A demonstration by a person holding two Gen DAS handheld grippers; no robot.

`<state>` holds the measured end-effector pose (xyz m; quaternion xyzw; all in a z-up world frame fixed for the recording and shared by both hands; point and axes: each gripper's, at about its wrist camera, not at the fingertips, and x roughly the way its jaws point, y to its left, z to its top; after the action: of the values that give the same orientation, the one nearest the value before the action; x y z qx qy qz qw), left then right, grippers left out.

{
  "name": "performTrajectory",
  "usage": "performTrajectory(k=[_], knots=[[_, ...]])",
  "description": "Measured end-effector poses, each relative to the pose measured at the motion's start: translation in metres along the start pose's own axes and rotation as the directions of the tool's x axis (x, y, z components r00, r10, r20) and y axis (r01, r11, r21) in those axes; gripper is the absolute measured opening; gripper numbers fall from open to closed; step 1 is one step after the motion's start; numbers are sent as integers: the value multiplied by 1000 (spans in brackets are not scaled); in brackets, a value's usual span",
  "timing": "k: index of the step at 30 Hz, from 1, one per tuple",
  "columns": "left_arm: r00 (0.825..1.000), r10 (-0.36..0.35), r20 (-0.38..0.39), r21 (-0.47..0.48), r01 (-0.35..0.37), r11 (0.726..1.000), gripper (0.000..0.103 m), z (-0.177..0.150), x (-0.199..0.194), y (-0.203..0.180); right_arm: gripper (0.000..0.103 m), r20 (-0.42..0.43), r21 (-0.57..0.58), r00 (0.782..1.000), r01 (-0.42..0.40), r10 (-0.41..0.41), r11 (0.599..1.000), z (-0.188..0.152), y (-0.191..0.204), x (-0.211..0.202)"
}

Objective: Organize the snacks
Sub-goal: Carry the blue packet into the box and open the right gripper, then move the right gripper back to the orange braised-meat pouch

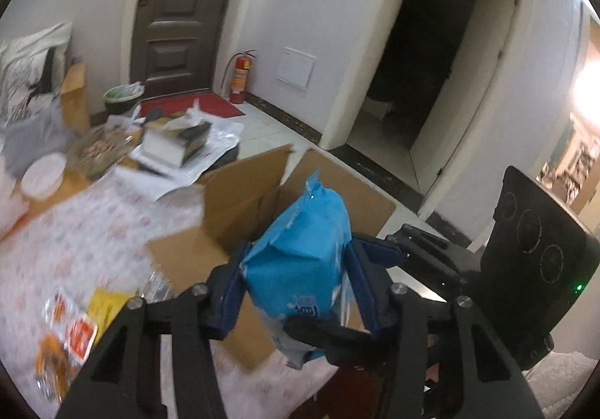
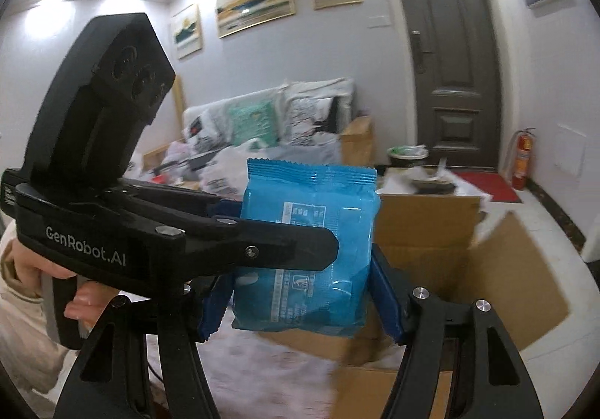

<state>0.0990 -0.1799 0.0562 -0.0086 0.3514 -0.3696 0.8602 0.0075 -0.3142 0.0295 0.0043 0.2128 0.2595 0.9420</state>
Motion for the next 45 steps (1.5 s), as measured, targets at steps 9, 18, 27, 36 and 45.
performTrajectory(k=[9, 18, 27, 36, 45], knots=[[991, -16, -131, 38, 21, 999, 48, 18, 88, -14, 62, -90, 60, 991, 103, -97, 993, -15, -71, 11], [979, 16, -204, 38, -9, 999, 51, 13, 123, -8, 62, -152, 75, 980, 144, -132, 987, -33, -102, 22], [990, 45, -137, 9, -44, 999, 66, 15, 87, 6, 62, -135, 69, 983, 134, -123, 989, -32, -88, 9], [987, 157, -25, -19, -158, 987, 71, -1, 1, 30, 63, -121, -1, 992, 45, -45, 999, -19, -30, 8], [951, 304, 48, -140, -295, 945, 72, -60, -96, 86, 63, -154, -113, 985, -89, 71, 990, -7, 59, 32]])
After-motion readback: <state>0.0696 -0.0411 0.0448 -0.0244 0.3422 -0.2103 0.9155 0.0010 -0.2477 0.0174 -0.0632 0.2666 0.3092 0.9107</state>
